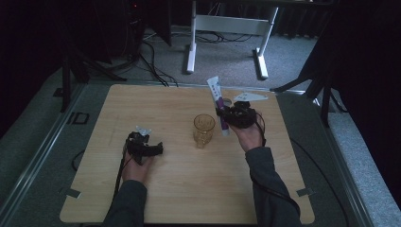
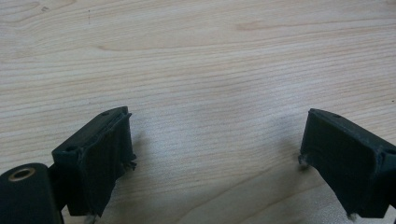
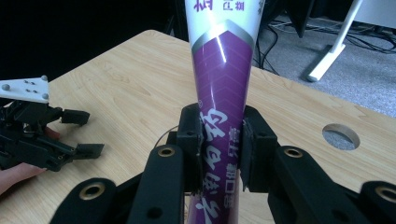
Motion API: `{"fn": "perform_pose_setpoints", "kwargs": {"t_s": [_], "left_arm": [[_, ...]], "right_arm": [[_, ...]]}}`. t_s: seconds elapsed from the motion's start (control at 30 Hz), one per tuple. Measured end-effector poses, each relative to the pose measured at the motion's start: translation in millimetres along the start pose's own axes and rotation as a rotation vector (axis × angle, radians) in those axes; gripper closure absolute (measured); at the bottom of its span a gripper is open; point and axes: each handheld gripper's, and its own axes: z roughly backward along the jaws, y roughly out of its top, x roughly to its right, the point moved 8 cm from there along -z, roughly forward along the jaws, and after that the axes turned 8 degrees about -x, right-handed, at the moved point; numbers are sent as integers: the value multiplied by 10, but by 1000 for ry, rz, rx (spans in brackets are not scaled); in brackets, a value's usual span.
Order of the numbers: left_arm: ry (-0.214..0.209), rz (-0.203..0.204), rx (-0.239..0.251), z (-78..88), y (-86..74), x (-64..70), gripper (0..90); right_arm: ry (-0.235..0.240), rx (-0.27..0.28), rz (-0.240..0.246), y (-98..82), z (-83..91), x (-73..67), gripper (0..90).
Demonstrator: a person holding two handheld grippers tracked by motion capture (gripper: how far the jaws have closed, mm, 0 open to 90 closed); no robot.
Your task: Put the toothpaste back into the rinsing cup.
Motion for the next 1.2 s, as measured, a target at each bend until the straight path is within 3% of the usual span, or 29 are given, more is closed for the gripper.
{"fn": "perform_pose_setpoints", "kwargs": {"t_s": [0.87, 1.2], "left_arm": [[0, 0, 1, -2, 2, 0, 90], [0, 0, 1, -2, 2, 0, 90]], "right_arm": [[-4, 58, -27, 86, -28, 2, 730], [1, 76, 0, 154, -53, -81, 730]]}}
